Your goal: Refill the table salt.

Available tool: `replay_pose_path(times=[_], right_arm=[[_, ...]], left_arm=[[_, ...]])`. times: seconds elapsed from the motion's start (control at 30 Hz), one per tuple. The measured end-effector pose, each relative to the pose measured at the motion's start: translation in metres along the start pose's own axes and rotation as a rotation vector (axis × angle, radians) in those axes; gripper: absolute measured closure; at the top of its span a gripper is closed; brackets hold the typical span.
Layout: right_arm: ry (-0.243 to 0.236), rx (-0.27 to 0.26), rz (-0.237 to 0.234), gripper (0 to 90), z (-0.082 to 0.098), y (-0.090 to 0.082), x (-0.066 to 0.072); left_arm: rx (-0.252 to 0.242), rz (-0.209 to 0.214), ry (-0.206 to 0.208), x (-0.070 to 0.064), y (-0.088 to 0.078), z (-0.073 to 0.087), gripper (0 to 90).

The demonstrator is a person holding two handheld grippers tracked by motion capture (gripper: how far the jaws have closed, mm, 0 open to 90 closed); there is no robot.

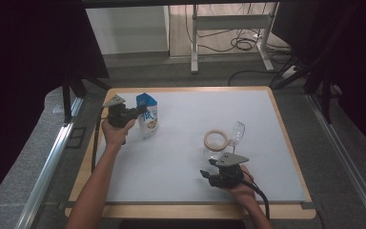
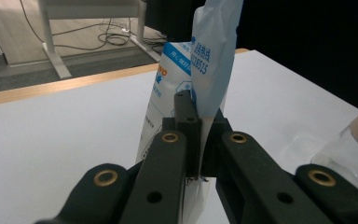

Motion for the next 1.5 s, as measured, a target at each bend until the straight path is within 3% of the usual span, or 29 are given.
replay_pose_path(times=[0.37, 0.6, 1.0, 1.33, 1.5], right_arm=[[-0.021, 0.000, -0.010, 44.4, -0.004, 0.005, 0.009], [-0.049, 0.002, -0.019, 43.8, -0.010, 0.013, 0.022], [-0.090, -0.013, -0.024, 38.6, -0.031, 0.040, 0.048], [-0.012, -0.045, 0.031, 37.9, -0.050, 0.060, 0.044], [-0.013, -0.046, 0.061, 37.8, -0.060, 0.070, 0.047]], left_arm=[[-0.012, 0.056, -0.001, -0.015, -0.012, -0.005, 90.0], [-0.020, 0.120, -0.002, -0.035, -0.018, -0.006, 90.0], [0.007, 0.167, 0.025, -0.069, -0.021, 0.001, 90.0], [0.012, 0.181, 0.024, -0.085, -0.024, 0.004, 90.0], [0.015, 0.186, 0.030, -0.096, -0.029, 0.001, 90.0]])
Point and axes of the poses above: each handheld gripper's, and its own axes: y roughly forward along the jaws, z roughly out of its underside, x roughly to its left, the point moved 8 cm from there along y, roughly forward along the jaws, and after that the axes turned 6 degrees about x, right-handed, at the moved point
